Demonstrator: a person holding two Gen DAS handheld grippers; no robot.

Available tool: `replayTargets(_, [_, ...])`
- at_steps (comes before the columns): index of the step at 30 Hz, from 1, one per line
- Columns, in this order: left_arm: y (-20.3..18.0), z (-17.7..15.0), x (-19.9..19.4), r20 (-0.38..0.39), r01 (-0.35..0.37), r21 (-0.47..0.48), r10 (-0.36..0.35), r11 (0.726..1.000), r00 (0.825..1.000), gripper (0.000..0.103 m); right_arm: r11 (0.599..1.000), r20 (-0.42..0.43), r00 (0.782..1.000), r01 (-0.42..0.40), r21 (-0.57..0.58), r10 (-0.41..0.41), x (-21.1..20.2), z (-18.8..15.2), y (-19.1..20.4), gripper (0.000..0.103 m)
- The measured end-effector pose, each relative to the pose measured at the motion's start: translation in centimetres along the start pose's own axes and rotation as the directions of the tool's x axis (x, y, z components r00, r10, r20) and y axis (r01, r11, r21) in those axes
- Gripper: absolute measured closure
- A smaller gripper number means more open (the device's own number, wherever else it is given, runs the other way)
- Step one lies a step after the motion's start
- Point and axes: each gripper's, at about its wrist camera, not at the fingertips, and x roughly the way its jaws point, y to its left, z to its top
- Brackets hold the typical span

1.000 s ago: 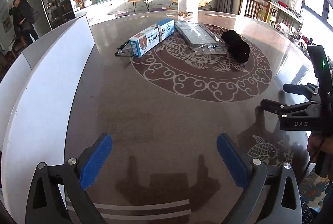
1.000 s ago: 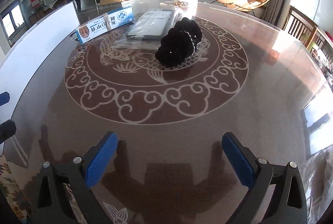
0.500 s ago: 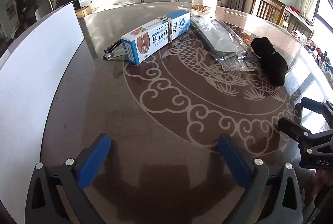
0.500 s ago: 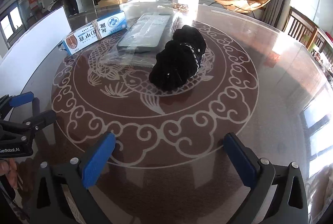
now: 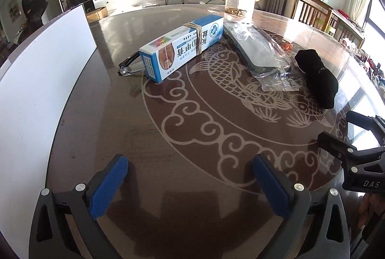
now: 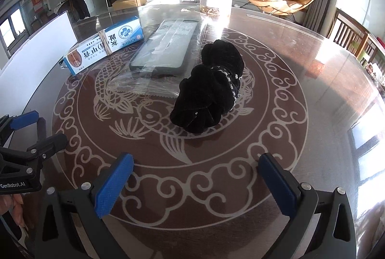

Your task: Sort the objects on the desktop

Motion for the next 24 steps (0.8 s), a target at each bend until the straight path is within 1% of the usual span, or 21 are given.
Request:
replayTargets(23, [0.09, -0.19, 0.15, 0.005, -0.003, -0.010, 0.003, 1.000, 1.000, 0.000, 1.000, 0.003, 1.000, 0.000, 0.002, 0.000, -0.06, -0.15, -0.05, 0.000])
replayTargets(24, [0.07, -0.19, 0.14, 0.006, -0.003, -0.010, 0.003, 1.000, 1.000, 0.000, 1.000, 0.014, 1.000, 0.001, 0.008, -0.001, -0.11, -0.22, -0.10, 0.000])
